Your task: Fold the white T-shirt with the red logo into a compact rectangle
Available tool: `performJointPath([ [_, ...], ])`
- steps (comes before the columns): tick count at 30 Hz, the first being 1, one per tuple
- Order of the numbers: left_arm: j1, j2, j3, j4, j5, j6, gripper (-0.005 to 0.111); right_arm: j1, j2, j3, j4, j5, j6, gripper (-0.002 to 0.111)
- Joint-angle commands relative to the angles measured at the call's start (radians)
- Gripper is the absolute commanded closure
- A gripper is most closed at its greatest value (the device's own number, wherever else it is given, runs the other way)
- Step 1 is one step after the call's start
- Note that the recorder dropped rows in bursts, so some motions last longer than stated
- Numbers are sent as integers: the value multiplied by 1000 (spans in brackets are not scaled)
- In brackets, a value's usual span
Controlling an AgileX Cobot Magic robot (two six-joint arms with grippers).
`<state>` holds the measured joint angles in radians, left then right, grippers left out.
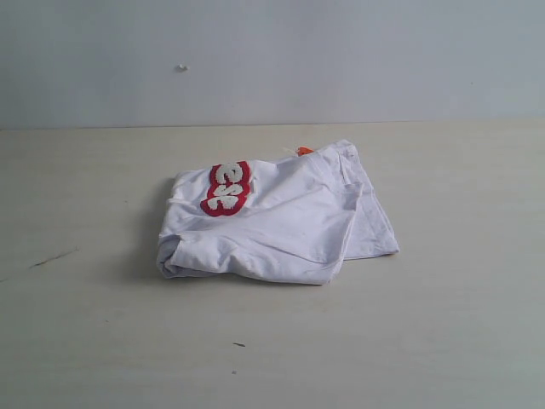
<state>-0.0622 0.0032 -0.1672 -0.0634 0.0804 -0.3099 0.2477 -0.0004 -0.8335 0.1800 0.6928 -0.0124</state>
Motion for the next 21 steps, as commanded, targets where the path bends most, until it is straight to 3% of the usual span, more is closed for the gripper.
performJointPath([
  [1, 8, -3, 89, -9, -58, 66, 107, -4, 0, -4, 1, -7, -1, 108],
  [6, 33, -3, 167, -9, -73, 181, 107, -4, 0, -4, 1, -7, -1, 108],
  [12, 61, -3, 167, -7, -51, 282, 107, -4, 0, -4, 1, -7, -1, 108],
  [21, 74, -3, 167, 63, 153, 283, 107, -4, 0, -4, 1, -7, -1, 108],
])
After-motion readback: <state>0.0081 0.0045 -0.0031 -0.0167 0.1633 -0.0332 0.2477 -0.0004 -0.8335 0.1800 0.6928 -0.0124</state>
